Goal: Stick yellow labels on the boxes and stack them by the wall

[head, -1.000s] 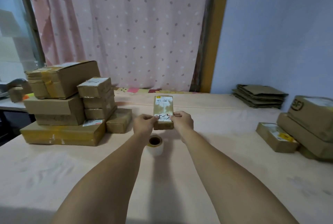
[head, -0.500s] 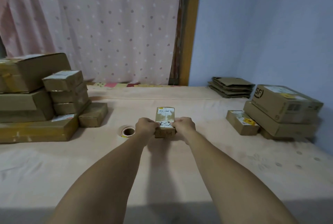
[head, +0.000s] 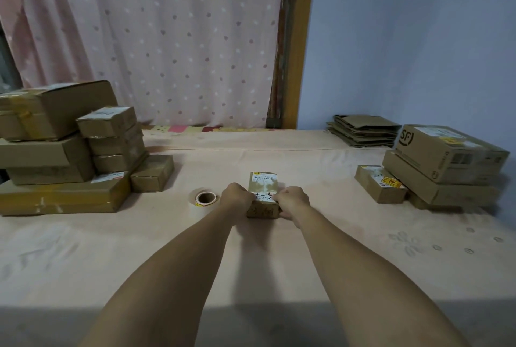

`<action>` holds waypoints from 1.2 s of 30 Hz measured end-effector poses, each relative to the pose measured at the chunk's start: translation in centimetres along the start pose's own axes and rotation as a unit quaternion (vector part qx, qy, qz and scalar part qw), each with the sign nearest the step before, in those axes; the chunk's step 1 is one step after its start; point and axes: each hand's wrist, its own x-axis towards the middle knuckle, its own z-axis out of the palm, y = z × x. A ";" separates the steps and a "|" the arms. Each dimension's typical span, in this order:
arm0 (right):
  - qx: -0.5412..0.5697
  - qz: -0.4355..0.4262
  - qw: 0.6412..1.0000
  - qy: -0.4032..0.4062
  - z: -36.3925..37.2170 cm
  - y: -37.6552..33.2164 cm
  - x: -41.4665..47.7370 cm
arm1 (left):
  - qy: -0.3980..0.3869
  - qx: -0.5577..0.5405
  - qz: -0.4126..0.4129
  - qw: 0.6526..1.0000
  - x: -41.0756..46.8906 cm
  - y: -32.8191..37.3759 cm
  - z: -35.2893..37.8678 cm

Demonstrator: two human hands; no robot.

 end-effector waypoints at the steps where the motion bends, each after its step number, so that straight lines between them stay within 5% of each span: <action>1: -0.006 -0.003 1.000 0.001 -0.1 -0.2 0.0 | 0.005 0.018 0.013 1.000 -0.2 0.3 -0.5; 9: -0.120 -0.123 0.984 0.045 0.4 -2.7 -0.9 | 0.122 0.260 0.091 0.953 -0.2 -1.2 -5.9; 13: -0.146 -0.179 0.973 0.008 1.9 -3.5 -1.7 | 0.098 0.423 0.118 0.893 0.0 -3.6 -7.4; 17: -0.150 -0.205 0.967 -0.022 3.0 -3.7 -2.1 | 0.082 0.448 0.159 0.876 -0.4 -4.6 -7.6; 20: -0.149 -0.206 0.966 -0.039 3.6 -3.6 -2.0 | 0.077 0.399 0.161 0.899 -0.3 -5.1 -7.8; 24: -0.164 -0.217 0.960 -0.068 4.1 -3.8 -1.9 | 0.009 0.076 0.132 0.988 0.4 -6.1 -8.5; 29: -0.142 -0.218 0.962 -0.081 4.3 -3.9 -2.2 | -0.043 -0.090 0.152 0.983 -0.6 -4.9 -9.3; 36: 0.090 -0.101 0.981 -0.138 4.0 -5.8 -2.5 | -0.051 -0.153 0.180 0.970 -1.6 -1.3 -9.8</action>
